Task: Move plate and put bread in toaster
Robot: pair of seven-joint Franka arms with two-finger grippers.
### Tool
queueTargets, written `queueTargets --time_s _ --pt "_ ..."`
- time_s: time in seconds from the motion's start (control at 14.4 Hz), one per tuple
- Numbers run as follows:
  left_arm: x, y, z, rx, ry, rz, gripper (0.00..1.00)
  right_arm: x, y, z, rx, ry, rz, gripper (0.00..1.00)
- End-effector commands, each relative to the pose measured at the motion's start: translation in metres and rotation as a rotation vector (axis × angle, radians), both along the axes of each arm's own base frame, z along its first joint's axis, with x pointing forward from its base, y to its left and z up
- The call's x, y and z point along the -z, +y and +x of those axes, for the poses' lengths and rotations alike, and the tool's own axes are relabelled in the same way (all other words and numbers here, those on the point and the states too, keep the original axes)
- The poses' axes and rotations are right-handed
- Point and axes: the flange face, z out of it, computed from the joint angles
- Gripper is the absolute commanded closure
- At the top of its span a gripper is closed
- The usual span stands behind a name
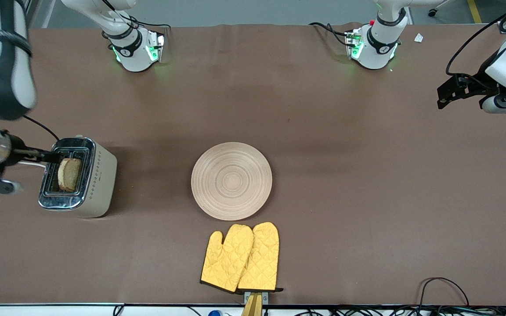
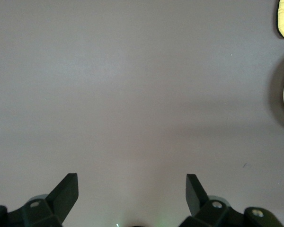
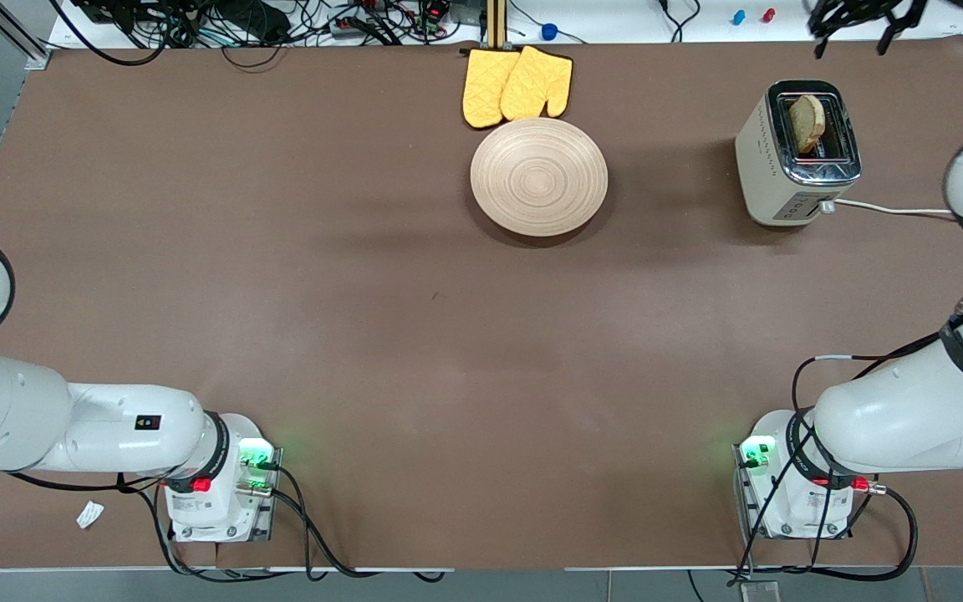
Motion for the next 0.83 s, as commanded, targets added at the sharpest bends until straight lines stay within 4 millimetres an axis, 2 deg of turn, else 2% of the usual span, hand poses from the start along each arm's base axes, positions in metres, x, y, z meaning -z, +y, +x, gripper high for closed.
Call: queueTargets --time_s 0.0,0.14,0.35,0.63,0.76 --pt "-0.006 -0.005 -0.001 -0.005 -0.017 0.019 0.0 -0.037 -0.008 -0.048 -0.014 -0.048 0.09 0.0" --pt "-0.006 -0.01 -0.002 0.004 -0.018 0.021 0.0 -0.061 -0.013 -0.071 -0.026 -0.093 0.118 0.0" --pt "-0.009 -0.009 -0.002 0.001 -0.024 0.02 0.0 -0.084 -0.011 -0.087 -0.025 -0.153 0.128 0.0" --pt "-0.021 -0.009 0.001 0.012 -0.051 0.015 0.0 -0.078 -0.009 -0.112 -0.028 -0.279 0.12 0.0" --pt "-0.028 -0.007 0.002 -0.002 -0.066 0.011 0.0 -0.082 -0.006 -0.118 -0.033 -0.277 0.119 0.0"
